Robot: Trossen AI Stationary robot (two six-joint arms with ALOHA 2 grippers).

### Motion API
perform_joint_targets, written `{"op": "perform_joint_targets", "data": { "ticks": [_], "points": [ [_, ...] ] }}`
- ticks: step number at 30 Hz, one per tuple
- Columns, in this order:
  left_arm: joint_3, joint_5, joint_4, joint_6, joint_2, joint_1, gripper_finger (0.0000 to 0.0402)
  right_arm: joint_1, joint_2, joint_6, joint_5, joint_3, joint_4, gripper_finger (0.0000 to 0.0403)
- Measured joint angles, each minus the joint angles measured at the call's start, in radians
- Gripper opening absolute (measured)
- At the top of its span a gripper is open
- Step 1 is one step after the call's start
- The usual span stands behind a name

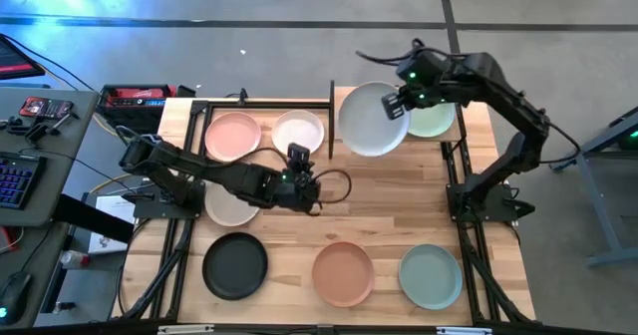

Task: Place and stack plates onto a shelf
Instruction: Stack the light gray plate on top of the green plate on the shelf

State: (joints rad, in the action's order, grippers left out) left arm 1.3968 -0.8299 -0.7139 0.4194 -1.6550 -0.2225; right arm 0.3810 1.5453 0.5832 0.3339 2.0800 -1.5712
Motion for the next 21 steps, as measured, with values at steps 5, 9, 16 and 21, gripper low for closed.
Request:
{"op": "perform_joint_targets", "data": {
  "ticks": [5, 9, 16, 21],
  "points": [
    [0.000, 0.005, 0.000, 0.000, 0.000, 0.064, 0.0117, 0.062, -0.027, -0.045, 0.006, 0.000, 0.000, 0.0000],
    [0.000, 0.017, 0.000, 0.000, 0.000, 0.113, 0.0117, 0.122, -0.030, -0.091, 0.005, -0.003, 0.002, 0.0000],
    [0.000, 0.019, 0.000, 0.000, 0.000, 0.176, 0.0117, 0.193, -0.106, -0.067, -0.035, -0.241, 0.021, 0.0000],
    [0.000, 0.020, 0.000, 0.000, 0.000, 0.211, 0.0117, 0.197, -0.235, -0.034, -0.108, -0.466, 0.158, 0.0000]
  ]
}}
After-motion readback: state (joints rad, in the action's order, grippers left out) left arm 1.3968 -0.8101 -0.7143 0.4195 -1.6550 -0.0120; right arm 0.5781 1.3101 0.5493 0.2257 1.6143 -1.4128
